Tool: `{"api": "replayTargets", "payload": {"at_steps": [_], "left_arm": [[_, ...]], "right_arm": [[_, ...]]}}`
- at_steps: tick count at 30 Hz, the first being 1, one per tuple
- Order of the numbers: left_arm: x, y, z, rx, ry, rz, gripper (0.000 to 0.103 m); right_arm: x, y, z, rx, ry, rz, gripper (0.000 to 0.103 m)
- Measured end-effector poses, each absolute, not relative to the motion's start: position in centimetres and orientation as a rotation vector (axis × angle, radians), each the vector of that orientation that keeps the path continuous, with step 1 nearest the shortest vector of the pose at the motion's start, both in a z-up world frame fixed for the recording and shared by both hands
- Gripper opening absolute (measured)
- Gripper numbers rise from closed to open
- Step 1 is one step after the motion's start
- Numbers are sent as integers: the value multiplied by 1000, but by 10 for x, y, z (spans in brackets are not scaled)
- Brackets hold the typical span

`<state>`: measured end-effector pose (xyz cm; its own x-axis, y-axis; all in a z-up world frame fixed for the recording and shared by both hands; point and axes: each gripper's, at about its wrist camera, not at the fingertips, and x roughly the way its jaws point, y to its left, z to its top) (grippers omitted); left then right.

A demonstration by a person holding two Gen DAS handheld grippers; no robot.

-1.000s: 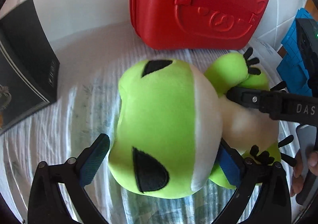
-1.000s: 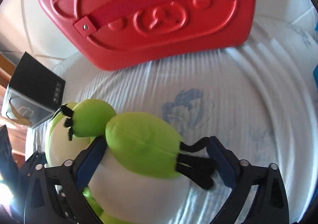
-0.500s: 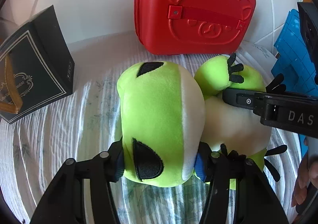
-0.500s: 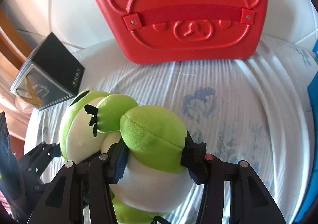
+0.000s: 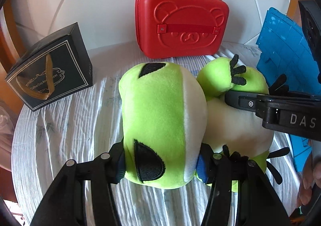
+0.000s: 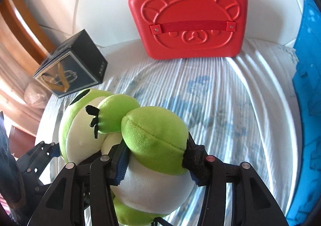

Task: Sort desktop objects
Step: 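Lift the green frog with both grippers and carry it over the crate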

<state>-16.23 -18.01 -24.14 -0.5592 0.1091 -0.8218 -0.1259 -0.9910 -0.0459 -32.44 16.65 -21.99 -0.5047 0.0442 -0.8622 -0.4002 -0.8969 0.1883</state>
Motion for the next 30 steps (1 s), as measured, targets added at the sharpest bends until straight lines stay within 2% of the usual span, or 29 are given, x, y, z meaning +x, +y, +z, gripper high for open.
{"api": "replayTargets", "payload": {"at_steps": [26,30], "left_arm": [[-10,-131,-105,-1232,155,2788,54],[2,-122,-92,-1218,128,2799,54]], "right_arm": [[-179,102,-84,-1259,512,2595,49],[-161,99,-68,-1237,494,2624,49]]}}
